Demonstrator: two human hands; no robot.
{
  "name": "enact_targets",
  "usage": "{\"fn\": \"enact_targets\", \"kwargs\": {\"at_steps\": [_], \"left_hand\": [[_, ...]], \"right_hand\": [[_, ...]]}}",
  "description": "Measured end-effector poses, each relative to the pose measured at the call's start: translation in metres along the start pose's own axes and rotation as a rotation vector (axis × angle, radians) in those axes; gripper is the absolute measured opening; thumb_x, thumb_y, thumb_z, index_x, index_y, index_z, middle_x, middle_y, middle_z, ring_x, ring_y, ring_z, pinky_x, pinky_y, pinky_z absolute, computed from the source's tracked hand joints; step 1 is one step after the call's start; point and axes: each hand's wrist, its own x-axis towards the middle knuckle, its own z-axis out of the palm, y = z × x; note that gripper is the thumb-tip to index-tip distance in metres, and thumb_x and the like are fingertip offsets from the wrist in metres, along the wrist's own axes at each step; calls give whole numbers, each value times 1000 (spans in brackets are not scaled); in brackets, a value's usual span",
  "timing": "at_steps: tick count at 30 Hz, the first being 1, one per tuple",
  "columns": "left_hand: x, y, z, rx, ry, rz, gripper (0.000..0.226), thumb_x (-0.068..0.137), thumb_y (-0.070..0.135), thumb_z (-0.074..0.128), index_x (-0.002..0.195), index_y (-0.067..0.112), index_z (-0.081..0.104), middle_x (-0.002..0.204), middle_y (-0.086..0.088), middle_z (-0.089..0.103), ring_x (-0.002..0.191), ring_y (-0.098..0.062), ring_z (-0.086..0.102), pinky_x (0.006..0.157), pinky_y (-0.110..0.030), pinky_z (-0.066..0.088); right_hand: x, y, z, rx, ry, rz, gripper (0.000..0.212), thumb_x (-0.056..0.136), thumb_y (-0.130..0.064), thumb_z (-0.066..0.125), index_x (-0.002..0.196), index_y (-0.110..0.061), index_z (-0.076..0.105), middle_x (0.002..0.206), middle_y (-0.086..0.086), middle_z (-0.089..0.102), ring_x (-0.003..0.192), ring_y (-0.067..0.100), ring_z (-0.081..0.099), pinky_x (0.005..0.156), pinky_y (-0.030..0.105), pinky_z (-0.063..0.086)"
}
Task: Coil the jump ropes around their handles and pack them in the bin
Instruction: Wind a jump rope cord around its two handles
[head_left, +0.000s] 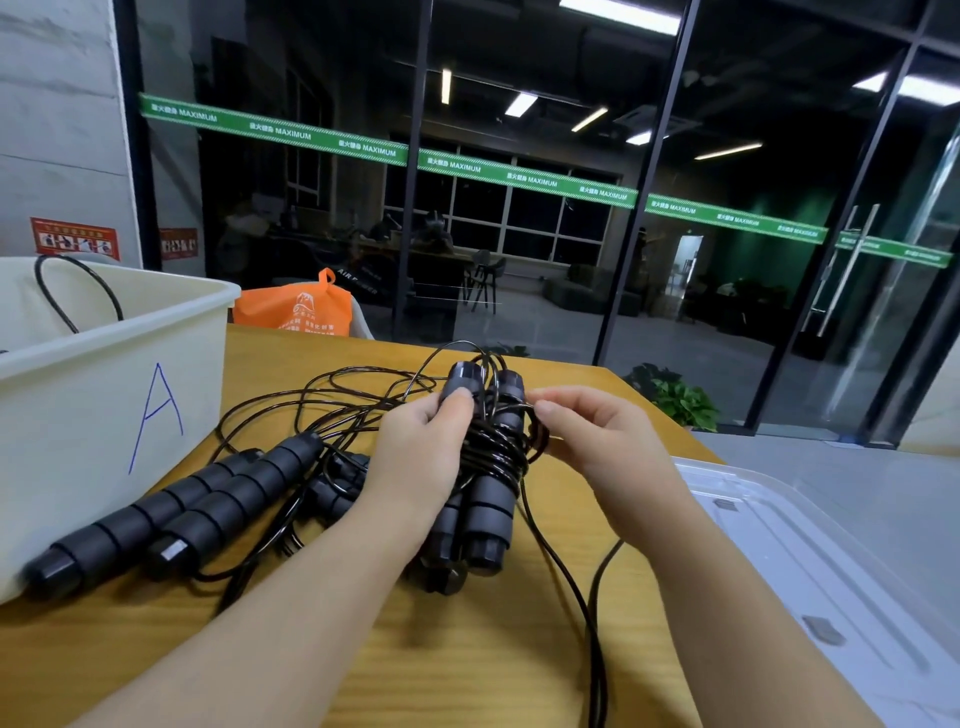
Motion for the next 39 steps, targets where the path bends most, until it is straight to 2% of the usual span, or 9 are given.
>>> {"fn": "enact_targets", "kwargs": {"at_steps": [3,11,16,22,25,28,33,36,39], "left_hand": [[2,0,-4,-23,4,-15,37,94,29,49,90,-6,59,80,-23,62,74,-38,62,77,-59,53],[8,-3,-7,13,-40,-64,33,94,32,50,91,3,66,82,-15,67,78,-32,65,77,-52,55],[9,-1,-9,106,-97,-39,30,93,36,54,92,10,70,79,-7,72,62,-14,67,52,-22,53],[8,-1,-8,138,-89,58,28,95,28,50,87,5,64,69,-2,63,63,-16,62,55,-26,52],[7,0,-8,113,-49,79,27,95,23,48,86,2,63,71,-6,62,64,-18,61,54,-26,52],[8,0,-8,56,6,88,33,94,24,47,89,-7,57,76,-12,59,70,-25,57,64,-37,50],[8,5,-9,-130,125,44,43,80,39,51,82,-4,50,77,-9,52,71,-27,50,69,-50,49],[6,4,-5,-168,249,52,30,91,30,49,73,5,50,71,-7,46,67,-22,44,63,-39,41],[3,2,-3,-209,318,44,26,91,27,47,68,14,49,67,-7,46,65,-22,45,62,-37,40]], "right_hand": [[-1,-2,-2,54,-44,13,12,90,-7,63,90,-14,73,76,0,72,73,12,64,77,25,57],[-2,3,6,45,44,-52,9,82,-10,72,82,-18,73,77,-2,74,71,9,65,70,22,55],[-4,0,7,-187,67,-208,18,81,-14,74,76,-31,72,84,-8,68,81,9,62,73,20,50],[-4,0,17,-202,60,-251,32,83,-9,72,71,-39,67,87,-12,58,75,-2,52,74,20,46],[-7,1,25,-157,126,-252,25,84,-11,71,83,-35,67,94,-9,61,76,-4,53,73,13,46],[-3,9,24,-39,187,-82,30,86,-28,69,115,-26,59,106,-5,62,88,4,60,82,23,52],[-5,12,32,233,-10,321,52,98,-51,41,99,-7,69,86,2,73,79,14,67,79,29,53],[-11,6,37,269,-166,312,55,101,-50,30,90,-15,71,87,-2,76,83,10,71,78,25,52],[-14,3,42,230,-269,200,44,93,-55,48,113,-21,67,100,-2,74,92,13,69,78,27,50]]}}
